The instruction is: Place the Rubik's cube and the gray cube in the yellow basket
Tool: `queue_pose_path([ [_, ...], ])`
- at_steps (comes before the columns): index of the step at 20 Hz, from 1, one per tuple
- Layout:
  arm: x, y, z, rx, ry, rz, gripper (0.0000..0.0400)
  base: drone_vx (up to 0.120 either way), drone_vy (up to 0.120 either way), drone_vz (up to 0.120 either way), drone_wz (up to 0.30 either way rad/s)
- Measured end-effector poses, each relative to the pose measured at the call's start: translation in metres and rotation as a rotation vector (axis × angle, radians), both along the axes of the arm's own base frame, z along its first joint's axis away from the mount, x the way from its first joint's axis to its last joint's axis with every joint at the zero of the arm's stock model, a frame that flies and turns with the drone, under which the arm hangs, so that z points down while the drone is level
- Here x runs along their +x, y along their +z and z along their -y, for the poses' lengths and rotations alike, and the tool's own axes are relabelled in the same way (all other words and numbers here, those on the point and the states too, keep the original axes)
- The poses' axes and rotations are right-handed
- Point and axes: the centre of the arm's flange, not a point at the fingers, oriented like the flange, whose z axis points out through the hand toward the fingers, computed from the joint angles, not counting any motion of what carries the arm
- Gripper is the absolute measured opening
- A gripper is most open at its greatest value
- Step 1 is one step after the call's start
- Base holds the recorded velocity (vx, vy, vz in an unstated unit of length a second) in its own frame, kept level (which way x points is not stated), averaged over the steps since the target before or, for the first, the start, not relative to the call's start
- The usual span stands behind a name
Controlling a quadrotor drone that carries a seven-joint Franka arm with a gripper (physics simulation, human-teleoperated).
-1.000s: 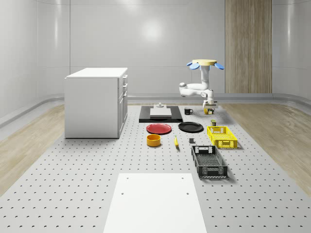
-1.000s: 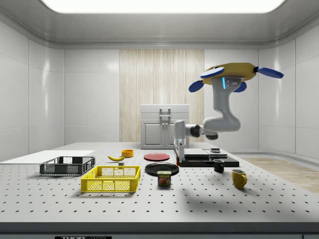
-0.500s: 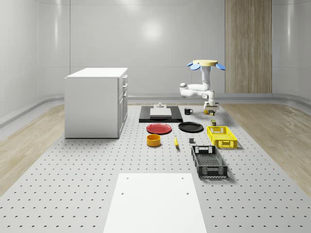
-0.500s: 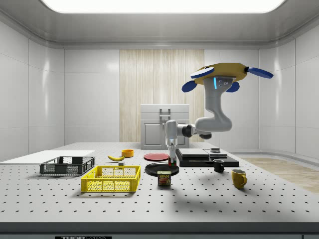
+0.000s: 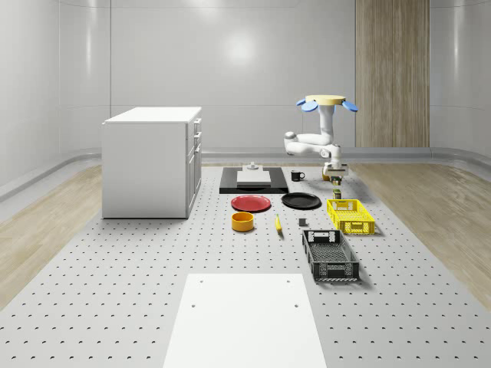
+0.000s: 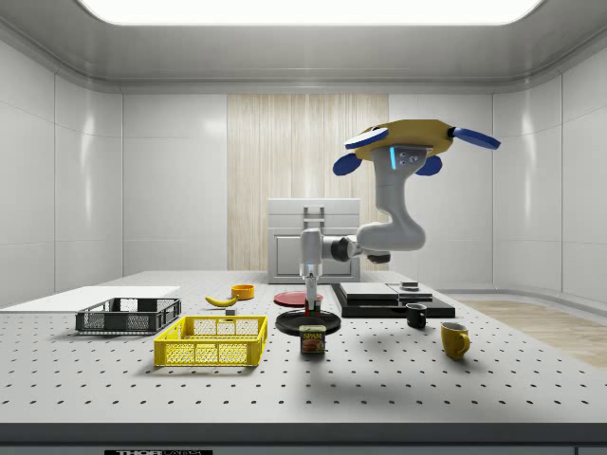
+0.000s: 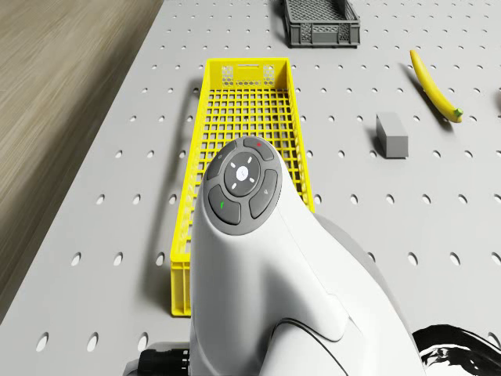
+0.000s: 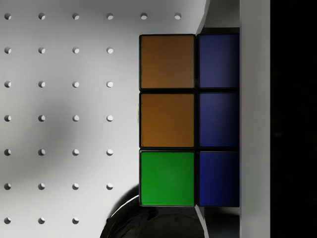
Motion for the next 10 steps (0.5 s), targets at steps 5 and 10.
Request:
queue_pose_path([
  [5,0.0000,0.0000,0.0000,0.000,0.000,0.000,0.0325,0.120,0.000,0.000,0.000],
  [10,0.0000,0.0000,0.0000,0.000,0.000,0.000,0.0325,0.120,0.000,0.000,0.000],
])
